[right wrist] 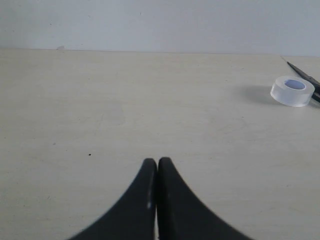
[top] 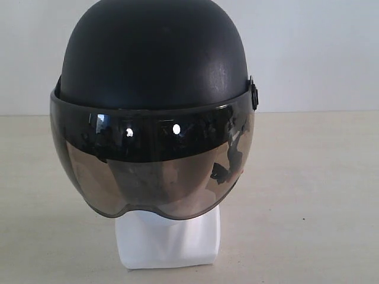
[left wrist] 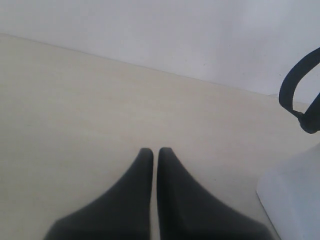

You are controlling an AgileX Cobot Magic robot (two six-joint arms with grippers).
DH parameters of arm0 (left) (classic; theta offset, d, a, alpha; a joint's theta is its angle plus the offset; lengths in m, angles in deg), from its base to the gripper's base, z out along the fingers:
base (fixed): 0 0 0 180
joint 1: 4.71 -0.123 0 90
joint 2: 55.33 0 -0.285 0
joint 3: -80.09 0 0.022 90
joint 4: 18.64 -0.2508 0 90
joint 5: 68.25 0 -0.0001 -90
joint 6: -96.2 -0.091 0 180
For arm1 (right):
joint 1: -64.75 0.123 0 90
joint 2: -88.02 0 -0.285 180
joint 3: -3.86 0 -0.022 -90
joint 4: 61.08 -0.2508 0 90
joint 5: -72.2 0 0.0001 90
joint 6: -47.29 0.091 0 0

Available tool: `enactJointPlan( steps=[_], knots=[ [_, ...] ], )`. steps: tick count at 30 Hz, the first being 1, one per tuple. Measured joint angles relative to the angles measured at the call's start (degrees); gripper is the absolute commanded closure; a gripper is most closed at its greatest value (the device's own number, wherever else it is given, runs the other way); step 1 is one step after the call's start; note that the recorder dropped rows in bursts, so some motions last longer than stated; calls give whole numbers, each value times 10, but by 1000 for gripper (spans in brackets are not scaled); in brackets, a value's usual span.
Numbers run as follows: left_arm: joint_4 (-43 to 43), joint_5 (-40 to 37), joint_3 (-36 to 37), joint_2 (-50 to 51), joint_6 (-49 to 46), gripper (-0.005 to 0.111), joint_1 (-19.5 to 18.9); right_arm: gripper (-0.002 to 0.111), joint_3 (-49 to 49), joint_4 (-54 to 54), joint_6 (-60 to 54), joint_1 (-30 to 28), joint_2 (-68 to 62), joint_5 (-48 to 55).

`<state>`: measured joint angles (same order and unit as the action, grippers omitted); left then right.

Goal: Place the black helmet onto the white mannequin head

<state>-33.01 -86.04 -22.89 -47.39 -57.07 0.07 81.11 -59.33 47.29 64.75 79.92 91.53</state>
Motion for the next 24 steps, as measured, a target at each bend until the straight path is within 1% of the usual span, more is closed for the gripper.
enactJointPlan(
  steps=[24],
  knots=[
    [0, 0, 0, 0, 0, 102, 0, 108, 0, 0, 0, 0, 0, 5]
  ],
)
